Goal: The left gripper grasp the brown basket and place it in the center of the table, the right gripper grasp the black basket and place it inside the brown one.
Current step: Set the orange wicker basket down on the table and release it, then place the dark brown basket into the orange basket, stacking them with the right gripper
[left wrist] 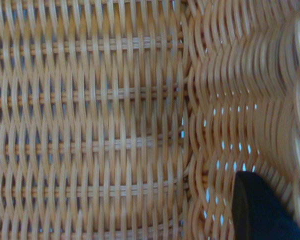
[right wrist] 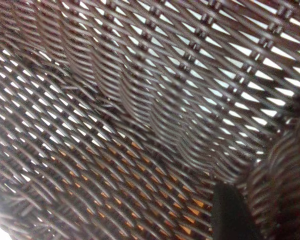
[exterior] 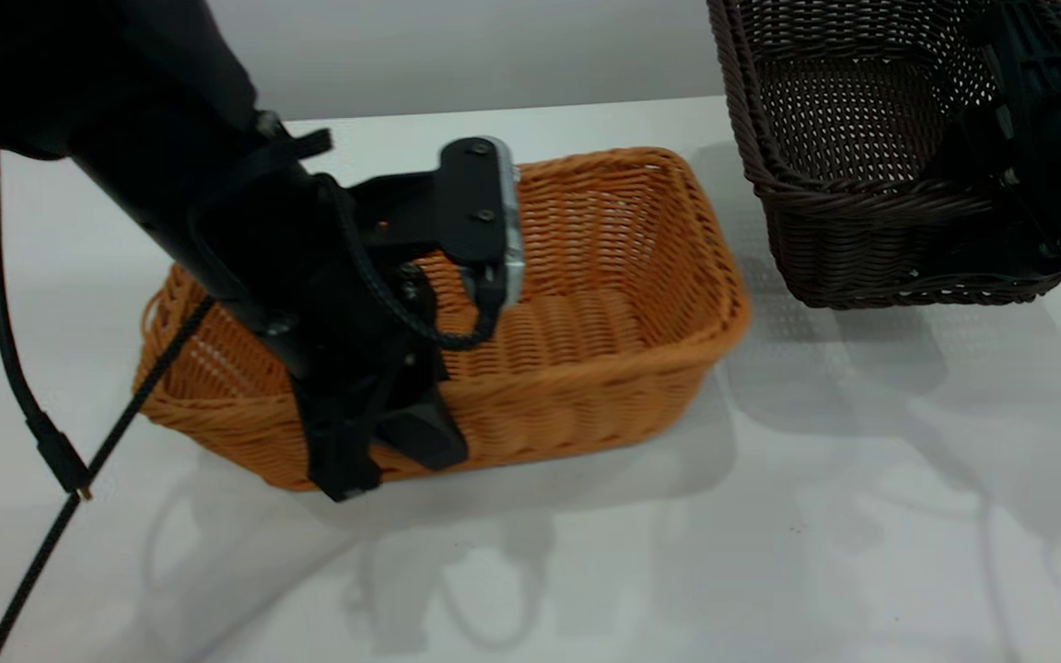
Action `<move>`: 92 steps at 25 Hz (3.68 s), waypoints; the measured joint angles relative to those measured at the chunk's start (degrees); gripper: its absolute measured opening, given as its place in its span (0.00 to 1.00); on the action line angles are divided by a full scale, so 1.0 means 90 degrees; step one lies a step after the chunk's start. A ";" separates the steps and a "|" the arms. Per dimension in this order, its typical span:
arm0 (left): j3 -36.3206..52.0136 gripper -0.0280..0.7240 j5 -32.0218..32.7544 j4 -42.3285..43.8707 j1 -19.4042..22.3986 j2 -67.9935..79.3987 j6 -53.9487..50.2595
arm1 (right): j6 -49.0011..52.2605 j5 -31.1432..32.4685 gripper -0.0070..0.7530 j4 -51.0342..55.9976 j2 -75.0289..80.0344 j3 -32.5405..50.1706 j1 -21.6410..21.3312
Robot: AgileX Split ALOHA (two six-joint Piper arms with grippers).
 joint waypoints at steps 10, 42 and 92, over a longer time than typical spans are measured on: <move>-0.0006 0.16 -0.0268 -0.0561 -0.0477 -0.0005 -0.0018 | 0.0133 -0.0001 0.36 -0.0464 -0.0072 -0.0451 -0.0013; 0.0000 0.65 0.0092 -0.0547 -0.0477 -0.0151 -0.0014 | 0.0241 0.0630 0.36 -0.1523 -0.0147 -0.0509 -0.1022; -0.1887 0.65 -0.0708 -0.1604 -0.0861 -0.4643 -0.1170 | -0.0432 0.5397 0.35 -0.6889 0.1003 -0.4832 0.0837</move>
